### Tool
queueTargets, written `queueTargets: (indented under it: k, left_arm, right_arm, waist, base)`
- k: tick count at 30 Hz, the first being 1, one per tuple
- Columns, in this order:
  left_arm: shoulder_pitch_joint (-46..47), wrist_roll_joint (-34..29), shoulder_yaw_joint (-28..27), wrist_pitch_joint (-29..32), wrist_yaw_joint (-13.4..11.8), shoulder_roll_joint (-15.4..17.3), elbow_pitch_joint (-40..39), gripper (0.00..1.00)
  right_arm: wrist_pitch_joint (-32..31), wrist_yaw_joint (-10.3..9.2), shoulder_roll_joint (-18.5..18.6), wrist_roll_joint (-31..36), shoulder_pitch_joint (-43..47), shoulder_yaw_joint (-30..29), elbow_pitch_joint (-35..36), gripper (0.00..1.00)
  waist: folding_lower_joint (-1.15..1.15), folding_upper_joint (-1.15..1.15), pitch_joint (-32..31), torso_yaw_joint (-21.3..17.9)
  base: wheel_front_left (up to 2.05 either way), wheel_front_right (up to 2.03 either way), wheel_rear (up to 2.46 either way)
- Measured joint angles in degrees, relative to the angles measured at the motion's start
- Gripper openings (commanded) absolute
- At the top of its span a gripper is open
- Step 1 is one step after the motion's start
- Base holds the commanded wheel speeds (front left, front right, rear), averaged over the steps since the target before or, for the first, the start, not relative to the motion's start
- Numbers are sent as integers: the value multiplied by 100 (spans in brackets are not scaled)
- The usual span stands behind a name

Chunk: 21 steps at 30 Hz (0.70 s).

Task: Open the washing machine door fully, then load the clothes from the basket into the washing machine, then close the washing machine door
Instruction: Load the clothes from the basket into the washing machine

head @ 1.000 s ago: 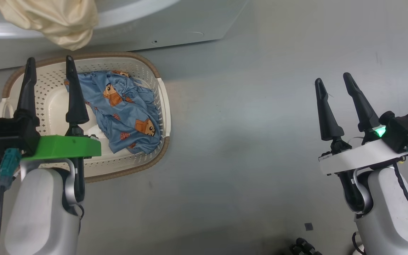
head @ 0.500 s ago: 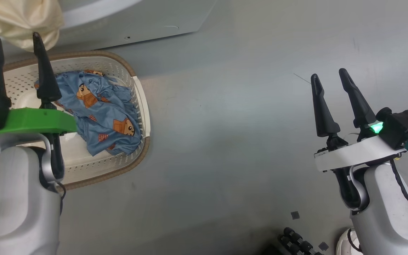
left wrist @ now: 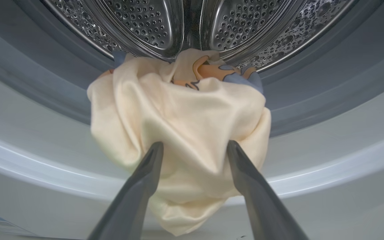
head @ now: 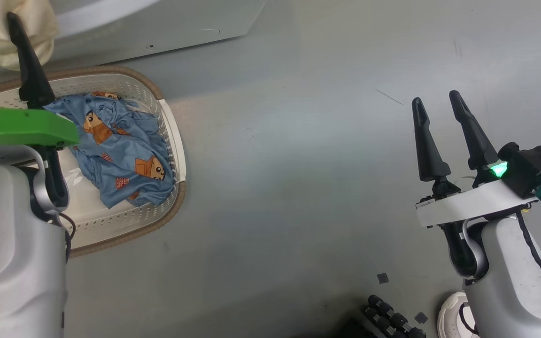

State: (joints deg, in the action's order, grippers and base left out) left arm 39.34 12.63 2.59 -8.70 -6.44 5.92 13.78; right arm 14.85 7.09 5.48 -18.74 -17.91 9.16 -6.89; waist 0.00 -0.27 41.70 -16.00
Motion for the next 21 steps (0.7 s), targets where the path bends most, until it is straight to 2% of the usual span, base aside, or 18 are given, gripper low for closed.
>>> queueTargets:
  k: [19, 21]
  left_arm:
    - [533, -7, -198, -126, 0, 208, 1005, 100]
    - [575, -8, -199, -149, 0, 219, 1089, 70]
  right_arm:
    - [0, 0, -11, -1, -1, 77, -7, 100]
    - [0, 0, -13, -1, -1, 77, -7, 100]
  waist:
    - [0, 0, -5, -98]
    - [0, 0, -4, -118]
  base:
    - [0, 0, 0]
    - [0, 0, 0]
